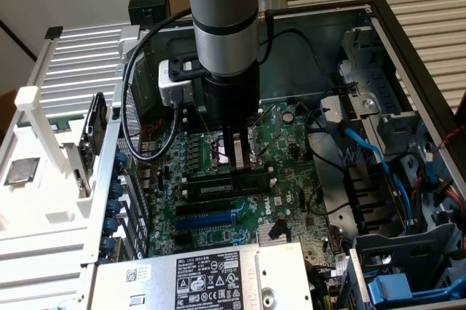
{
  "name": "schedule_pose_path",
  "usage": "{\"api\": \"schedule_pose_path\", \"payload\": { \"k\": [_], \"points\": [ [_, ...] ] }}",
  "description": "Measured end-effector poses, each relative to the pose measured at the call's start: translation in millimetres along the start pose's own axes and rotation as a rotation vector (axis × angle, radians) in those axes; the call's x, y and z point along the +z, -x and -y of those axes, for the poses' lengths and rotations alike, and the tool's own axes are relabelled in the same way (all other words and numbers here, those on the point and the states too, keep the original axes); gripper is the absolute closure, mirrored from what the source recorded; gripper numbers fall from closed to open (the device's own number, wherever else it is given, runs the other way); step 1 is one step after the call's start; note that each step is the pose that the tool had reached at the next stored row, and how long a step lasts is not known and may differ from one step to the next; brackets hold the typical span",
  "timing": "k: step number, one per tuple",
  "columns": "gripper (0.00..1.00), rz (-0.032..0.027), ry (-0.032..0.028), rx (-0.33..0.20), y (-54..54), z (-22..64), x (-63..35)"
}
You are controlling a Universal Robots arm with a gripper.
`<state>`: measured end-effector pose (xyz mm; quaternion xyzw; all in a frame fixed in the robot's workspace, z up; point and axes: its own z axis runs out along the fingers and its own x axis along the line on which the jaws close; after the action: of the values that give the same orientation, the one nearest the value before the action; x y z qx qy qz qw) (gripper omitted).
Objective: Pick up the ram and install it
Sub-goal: 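Insert the ram into the slot, then press down the ram until it locks into place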
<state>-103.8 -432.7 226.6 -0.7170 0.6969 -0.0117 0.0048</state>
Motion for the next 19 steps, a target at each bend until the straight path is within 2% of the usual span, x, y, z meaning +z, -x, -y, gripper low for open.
{"api": "schedule_pose_path", "payload": {
  "k": [5, 7, 13, 19],
  "points": [
    [0.78, -0.0003, -0.0029, 0.000, -0.1, -0.1, -4.3],
    [0.78, 0.0007, -0.0044, 0.000, -0.1, -0.1, -10.1],
    [0.78, 0.0020, -0.0073, 0.000, -0.2, -0.9, -18.7],
    [0.78, 0.0022, -0.0077, 0.000, -0.2, -1.1, -19.3]
  ]
}}
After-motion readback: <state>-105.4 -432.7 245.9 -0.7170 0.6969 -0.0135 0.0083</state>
